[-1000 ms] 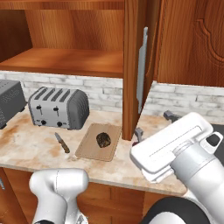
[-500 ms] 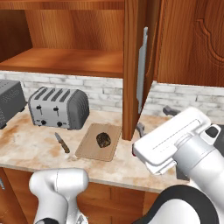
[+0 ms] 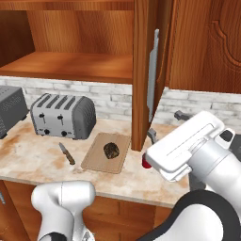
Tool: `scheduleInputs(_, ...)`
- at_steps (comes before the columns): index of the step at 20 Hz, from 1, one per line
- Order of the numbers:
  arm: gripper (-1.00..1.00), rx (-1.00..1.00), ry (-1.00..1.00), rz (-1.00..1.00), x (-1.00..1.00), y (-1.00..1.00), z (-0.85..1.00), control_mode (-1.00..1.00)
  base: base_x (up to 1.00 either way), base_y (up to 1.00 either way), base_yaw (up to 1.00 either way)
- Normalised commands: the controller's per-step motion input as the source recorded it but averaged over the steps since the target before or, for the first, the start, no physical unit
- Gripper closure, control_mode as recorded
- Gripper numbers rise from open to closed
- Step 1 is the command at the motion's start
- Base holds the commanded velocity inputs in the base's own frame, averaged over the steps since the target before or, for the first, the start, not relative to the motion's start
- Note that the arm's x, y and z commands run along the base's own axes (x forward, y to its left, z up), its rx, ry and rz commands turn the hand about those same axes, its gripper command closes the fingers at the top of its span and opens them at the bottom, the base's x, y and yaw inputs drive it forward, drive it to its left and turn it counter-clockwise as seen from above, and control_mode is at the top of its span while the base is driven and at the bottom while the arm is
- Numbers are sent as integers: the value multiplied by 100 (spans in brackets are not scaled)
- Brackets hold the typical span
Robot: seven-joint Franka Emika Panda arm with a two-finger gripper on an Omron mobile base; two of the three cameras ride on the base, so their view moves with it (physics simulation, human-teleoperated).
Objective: Pick the bread, place it on the cutting board, pick the jam, place it on the counter, and close the cabinet.
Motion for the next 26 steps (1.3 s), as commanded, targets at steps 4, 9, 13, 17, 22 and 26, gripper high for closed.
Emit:
scheduleInputs(4, -100, 1, 0, 6, 1, 0, 0, -100, 0, 0, 0)
scheduleInputs(9, -100, 0, 0, 6, 0, 0, 0, -100, 0, 0, 0)
scheduleInputs(13, -100, 0, 0, 7, 0, 0, 0, -100, 0, 0, 0)
scheduleInputs(17, -100, 1, 0, 7, 0, 0, 0, -100, 0, 0, 0)
scheduleInputs(22, -100, 1, 0, 8, 0, 0, 2, -100, 0, 0, 0)
scheduleInputs(26, -100, 1, 0, 7, 0, 0, 3, -100, 0, 0, 0)
